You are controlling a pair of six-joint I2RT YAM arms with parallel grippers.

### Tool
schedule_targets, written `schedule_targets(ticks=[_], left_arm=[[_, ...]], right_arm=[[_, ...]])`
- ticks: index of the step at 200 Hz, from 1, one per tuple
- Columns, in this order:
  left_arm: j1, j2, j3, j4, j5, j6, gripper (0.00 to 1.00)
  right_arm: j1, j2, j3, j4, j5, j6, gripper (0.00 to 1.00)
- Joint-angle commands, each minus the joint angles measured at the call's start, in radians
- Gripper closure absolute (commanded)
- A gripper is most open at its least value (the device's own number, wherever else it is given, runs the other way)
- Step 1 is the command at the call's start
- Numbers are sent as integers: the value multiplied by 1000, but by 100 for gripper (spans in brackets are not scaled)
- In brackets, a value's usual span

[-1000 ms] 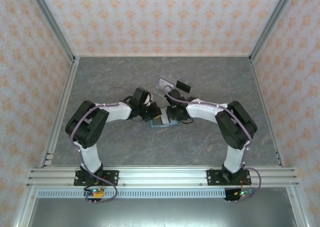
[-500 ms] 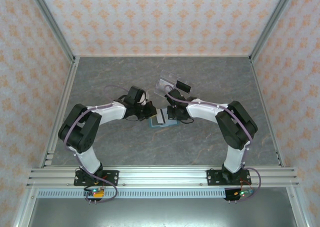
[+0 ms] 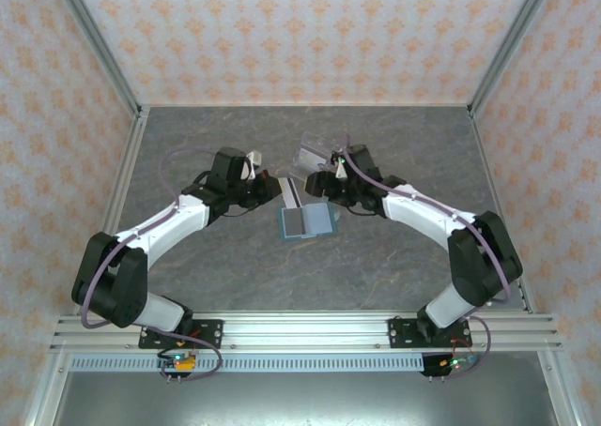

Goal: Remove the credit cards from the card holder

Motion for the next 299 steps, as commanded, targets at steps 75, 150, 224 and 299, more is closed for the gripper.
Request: schedule_targets(ticks=[75,150,224,299], left_arm=[[4,-7,13,369,120,-270,95],[14,6,-4,353,122,-295,95],[28,9,18,122,17,-196,41],[43,52,31,-192,-244,-9,2]], right_arm=[[-105,71,30,361,-497,215,27],[-125,50,14,453,-558,262,63],[-130,34,109,88,-376,-54,100],[-130,182,306,-97,1,-697,100]])
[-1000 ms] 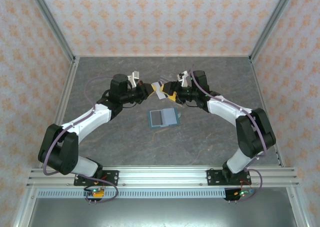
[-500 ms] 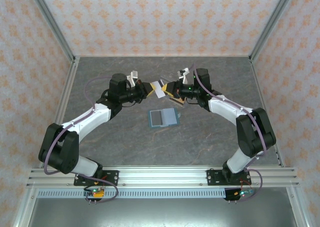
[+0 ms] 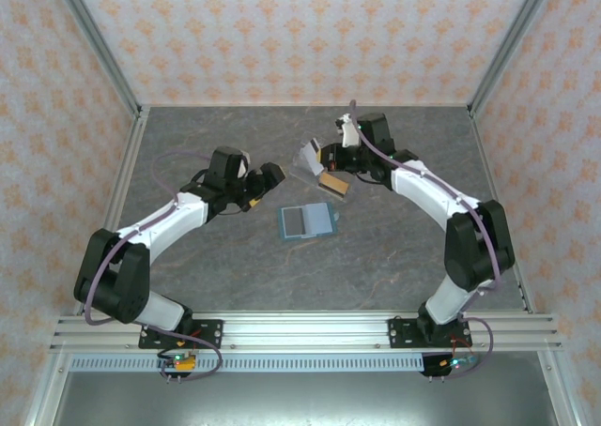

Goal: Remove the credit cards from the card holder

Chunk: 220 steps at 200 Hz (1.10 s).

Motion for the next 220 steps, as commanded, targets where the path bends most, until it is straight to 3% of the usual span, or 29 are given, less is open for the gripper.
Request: schedule_targets(ticks=[1,98,139,186,220], left_arm=[[8,26,24,-121,-113,83,2],[18,44,1,-144,-110,114,0],[18,59,4,-145,-98,119,0],[18,73,2,-145,-92,121,0],[19,72,-1,-138,-86,124,0]], right_arm=[[-3,69,62,-51,129,-292,100],[5,312,304,-153,91,-773,100],[15,384,389,-194,165,-845,100],[17,429,441,-243,162,-876,100],[18,464,484,-295,172,-880,91]])
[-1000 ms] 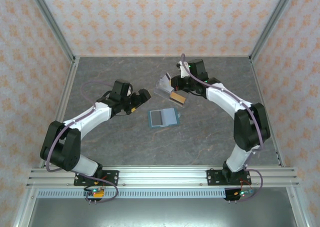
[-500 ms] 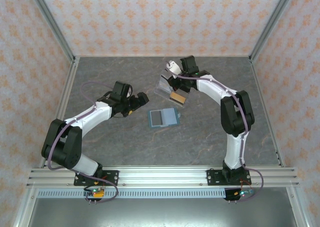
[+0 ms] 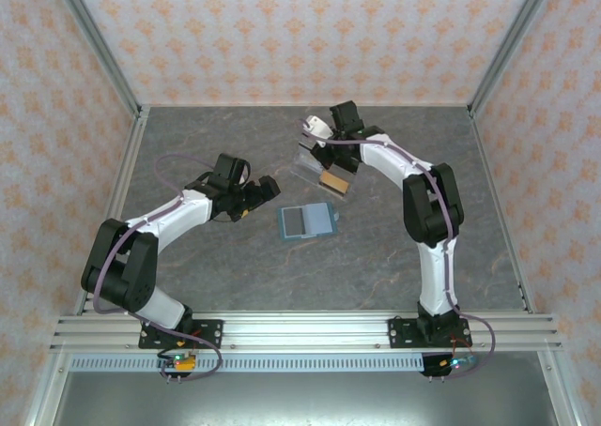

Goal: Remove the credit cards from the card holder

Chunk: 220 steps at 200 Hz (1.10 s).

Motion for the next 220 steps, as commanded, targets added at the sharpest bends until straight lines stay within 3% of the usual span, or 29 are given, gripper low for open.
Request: schedule_targets(ticks=[1,87,117,132,164,220], left_arm=[[6,8,-1,-16,-5,19,0],[5,11,5,-14,1,19,0],[6,-5,2,-22,-18,16,0],[6,-14,0,-31,-40,16,0],[6,-36,-8,-50,-69,12,0],[5,-75,-32,-52,-109,8,0]], right_arm=[[6,33,47,-61,26,-29,90],[7,-60,35,-64,69,114,75],[14,-185,-58,-26,59,298,65],[23,-280,-169,53,41,404,53],[85,-460,-382,145,171,620,39],[207,-560,-533,37,286,941,37]])
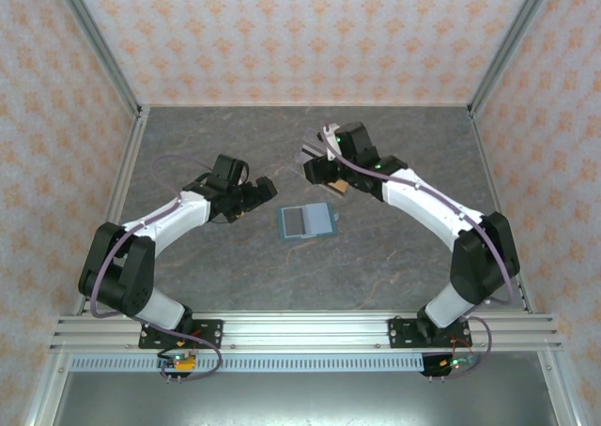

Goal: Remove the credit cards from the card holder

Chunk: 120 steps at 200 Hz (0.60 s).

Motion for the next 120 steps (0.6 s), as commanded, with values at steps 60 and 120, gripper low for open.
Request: schedule_targets(ticks=[60,120], left_arm=[[6,-56,-44,-2,-38,-5,0],[5,-32,-56,58,57,-20,0]], right_arm=[[110,123,-88,-104,65,352,50],[136,292,27,-193,31,324,54]])
